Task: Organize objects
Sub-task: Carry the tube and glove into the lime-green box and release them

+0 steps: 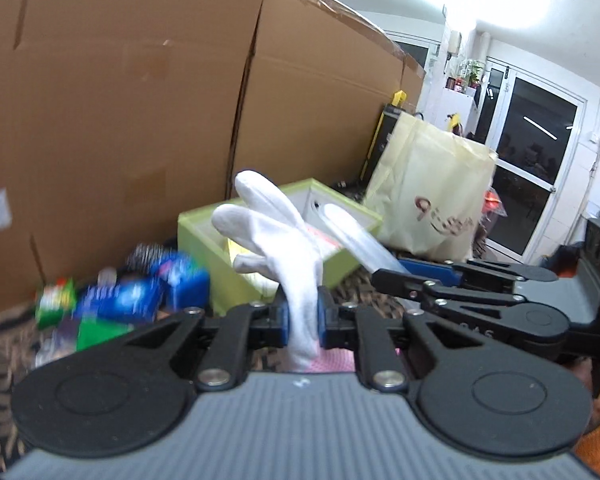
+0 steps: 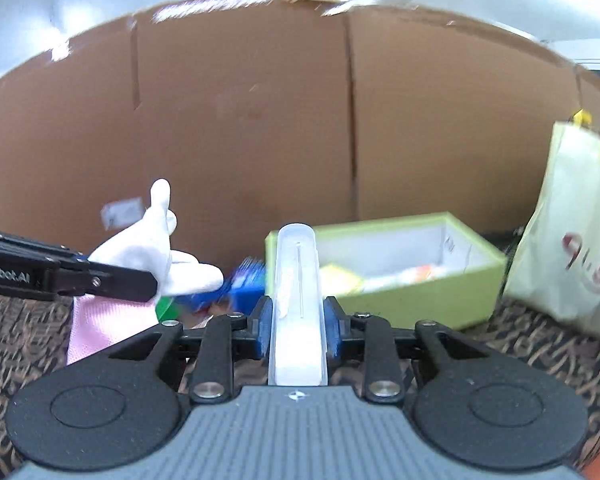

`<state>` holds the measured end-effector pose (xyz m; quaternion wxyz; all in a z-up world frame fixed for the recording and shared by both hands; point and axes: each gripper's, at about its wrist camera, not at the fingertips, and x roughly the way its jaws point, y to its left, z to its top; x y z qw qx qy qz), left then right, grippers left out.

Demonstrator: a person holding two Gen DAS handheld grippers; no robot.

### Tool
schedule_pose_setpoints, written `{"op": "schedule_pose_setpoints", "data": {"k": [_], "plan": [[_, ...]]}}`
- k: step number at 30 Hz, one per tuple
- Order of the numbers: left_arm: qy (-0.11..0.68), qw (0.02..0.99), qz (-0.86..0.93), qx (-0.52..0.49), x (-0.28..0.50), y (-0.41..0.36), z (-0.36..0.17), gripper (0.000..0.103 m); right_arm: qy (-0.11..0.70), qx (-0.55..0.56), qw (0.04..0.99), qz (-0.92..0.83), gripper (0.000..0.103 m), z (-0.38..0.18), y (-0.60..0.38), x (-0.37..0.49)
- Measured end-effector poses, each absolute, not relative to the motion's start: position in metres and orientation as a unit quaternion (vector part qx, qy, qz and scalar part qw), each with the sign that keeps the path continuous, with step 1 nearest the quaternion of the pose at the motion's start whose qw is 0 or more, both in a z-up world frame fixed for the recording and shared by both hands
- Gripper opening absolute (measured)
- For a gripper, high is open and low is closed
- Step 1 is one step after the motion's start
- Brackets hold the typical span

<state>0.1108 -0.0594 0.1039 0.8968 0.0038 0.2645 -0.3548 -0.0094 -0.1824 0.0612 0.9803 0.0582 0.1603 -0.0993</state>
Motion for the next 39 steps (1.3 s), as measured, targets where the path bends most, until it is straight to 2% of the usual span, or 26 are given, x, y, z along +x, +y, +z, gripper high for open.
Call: {"op": "schedule_pose_setpoints", "data": {"k": [9, 14, 22, 23, 24, 25, 26, 27, 28, 30, 32, 34, 39], "plan": [[0.283, 0.907, -0.313, -0.001, 0.21, -0.132, 0.112, 0.013, 0.14, 0.098, 0.972, -0.159, 0.031, 0.078, -0.25, 0.044], [0.332, 0.893, -0.302, -0.006, 0.26, -0.164, 0.08, 0.013, 0.144, 0.142, 0.962, -0.185, 0.031, 0.067, -0.289, 0.076], [0.36, 0.883, -0.301, -0.005, 0.296, -0.186, 0.037, 0.014, 0.188, 0.158, 0.948, -0.204, 0.031, 0.026, -0.326, 0.122], [0.359, 0.883, -0.303, -0.003, 0.297, -0.188, 0.034, 0.017, 0.196, 0.156, 0.947, -0.204, 0.031, 0.02, -0.328, 0.128], [0.359, 0.882, -0.306, -0.004, 0.299, -0.188, 0.03, 0.033, 0.203, 0.156, 0.945, -0.201, 0.031, 0.015, -0.331, 0.133], [0.36, 0.881, -0.307, -0.008, 0.3, -0.189, 0.028, 0.064, 0.211, 0.158, 0.944, -0.198, 0.032, 0.01, -0.335, 0.138], [0.354, 0.885, -0.303, -0.015, 0.299, -0.189, 0.028, 0.077, 0.219, 0.159, 0.943, -0.194, 0.034, 0.006, -0.338, 0.142], [0.342, 0.892, -0.294, -0.021, 0.295, -0.186, 0.028, 0.09, 0.222, 0.153, 0.942, -0.198, 0.041, 0.004, -0.339, 0.143], [0.329, 0.898, -0.292, -0.024, 0.288, -0.182, 0.03, 0.093, 0.22, 0.144, 0.943, -0.205, 0.054, 0.006, -0.337, 0.141], [0.318, 0.898, -0.303, -0.017, 0.279, -0.175, 0.035, 0.098, 0.2, 0.132, 0.947, -0.215, 0.066, 0.011, -0.333, 0.13], [0.309, 0.905, -0.291, -0.017, 0.267, -0.166, 0.041, 0.103, 0.184, 0.124, 0.951, -0.217, 0.067, 0.018, -0.327, 0.116], [0.295, 0.909, -0.292, -0.025, 0.251, -0.151, 0.048, 0.103, 0.174, 0.119, 0.954, -0.213, 0.075, 0.025, -0.317, 0.101], [0.267, 0.923, -0.273, -0.03, 0.204, -0.103, 0.064, 0.103, 0.151, 0.108, 0.964, -0.189, 0.083, 0.037, -0.282, 0.066]]}}
